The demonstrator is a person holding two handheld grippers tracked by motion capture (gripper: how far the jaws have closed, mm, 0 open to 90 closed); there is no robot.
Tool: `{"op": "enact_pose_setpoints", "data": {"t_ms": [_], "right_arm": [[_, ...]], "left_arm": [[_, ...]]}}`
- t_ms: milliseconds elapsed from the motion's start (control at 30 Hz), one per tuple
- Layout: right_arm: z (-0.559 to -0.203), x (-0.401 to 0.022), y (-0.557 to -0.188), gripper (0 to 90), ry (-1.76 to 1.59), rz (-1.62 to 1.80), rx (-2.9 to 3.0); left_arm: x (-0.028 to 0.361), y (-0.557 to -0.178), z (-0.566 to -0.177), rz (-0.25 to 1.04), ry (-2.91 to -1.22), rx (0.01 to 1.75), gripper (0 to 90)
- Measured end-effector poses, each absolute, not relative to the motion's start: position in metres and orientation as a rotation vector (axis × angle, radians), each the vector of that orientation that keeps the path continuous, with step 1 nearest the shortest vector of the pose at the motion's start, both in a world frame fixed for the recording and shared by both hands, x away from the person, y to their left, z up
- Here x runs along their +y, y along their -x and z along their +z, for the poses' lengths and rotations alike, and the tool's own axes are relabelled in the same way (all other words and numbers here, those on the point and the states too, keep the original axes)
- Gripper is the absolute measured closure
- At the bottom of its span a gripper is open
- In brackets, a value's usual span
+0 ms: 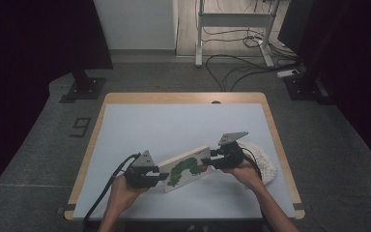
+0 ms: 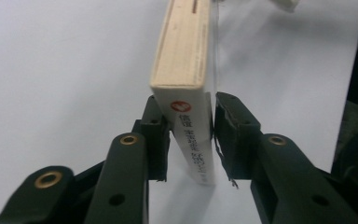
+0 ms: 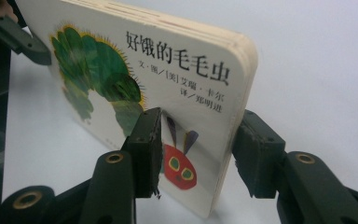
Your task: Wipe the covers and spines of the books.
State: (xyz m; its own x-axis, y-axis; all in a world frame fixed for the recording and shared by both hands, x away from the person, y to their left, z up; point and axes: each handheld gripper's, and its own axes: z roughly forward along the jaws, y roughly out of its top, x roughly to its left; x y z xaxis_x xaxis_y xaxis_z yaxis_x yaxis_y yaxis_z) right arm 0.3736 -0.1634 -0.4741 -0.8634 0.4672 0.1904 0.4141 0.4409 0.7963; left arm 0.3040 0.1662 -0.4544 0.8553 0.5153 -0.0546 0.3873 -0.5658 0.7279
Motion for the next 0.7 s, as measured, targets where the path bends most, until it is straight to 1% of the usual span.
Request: {"op": "enact_pose_setpoints", "data": {"t_ms": [367, 700], "right_arm": [[-0.472, -0.154, -0.374, 53.6, -0.807, 1.412, 2.558], [-0.467, -0.145, -0.381, 53.7, -0.801, 1.429, 2.515]], "left_arm": [[0.172, -0.307, -0.444, 0.271, -2.237, 0.661, 69.8], [0.180, -0.313, -0.436, 0.322, -2.225, 0.670, 69.6]]}}
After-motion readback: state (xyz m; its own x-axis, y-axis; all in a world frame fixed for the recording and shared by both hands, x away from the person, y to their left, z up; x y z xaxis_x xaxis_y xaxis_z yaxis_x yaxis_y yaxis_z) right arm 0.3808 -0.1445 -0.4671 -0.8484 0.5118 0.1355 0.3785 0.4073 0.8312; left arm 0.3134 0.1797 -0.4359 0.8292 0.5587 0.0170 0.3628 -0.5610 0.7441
